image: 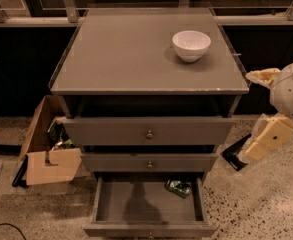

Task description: Pick green can from bottom drawer and place on counter

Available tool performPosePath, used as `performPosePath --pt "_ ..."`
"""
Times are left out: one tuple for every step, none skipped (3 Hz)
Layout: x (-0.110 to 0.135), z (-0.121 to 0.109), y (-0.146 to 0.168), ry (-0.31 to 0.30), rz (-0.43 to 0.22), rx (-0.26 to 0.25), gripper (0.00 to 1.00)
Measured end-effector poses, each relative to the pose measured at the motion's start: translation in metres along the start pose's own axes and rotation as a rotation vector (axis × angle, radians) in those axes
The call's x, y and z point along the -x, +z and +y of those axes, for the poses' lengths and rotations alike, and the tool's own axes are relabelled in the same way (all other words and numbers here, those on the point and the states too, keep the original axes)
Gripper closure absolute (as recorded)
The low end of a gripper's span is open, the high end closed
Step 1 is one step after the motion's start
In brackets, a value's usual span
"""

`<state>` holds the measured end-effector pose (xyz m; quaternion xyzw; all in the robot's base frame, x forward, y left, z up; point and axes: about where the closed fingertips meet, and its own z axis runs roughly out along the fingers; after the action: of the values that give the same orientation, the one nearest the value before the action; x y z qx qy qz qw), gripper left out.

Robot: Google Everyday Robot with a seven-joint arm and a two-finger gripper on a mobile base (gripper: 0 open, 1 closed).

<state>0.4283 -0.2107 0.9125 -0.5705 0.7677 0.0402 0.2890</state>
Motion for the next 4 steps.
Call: performPosePath --pt "0.0 0.011 0.013 -0.016 -0.003 -0.008 0.0" --pt "-0.012 0.022 0.04 -0.014 -0.015 -0.01 0.0" --pt "-0.027 0.027 0.065 0.004 -0.02 -0.014 0.0" --pt "-0.044 0.031 0.091 0.023 0.002 -0.026 0.0"
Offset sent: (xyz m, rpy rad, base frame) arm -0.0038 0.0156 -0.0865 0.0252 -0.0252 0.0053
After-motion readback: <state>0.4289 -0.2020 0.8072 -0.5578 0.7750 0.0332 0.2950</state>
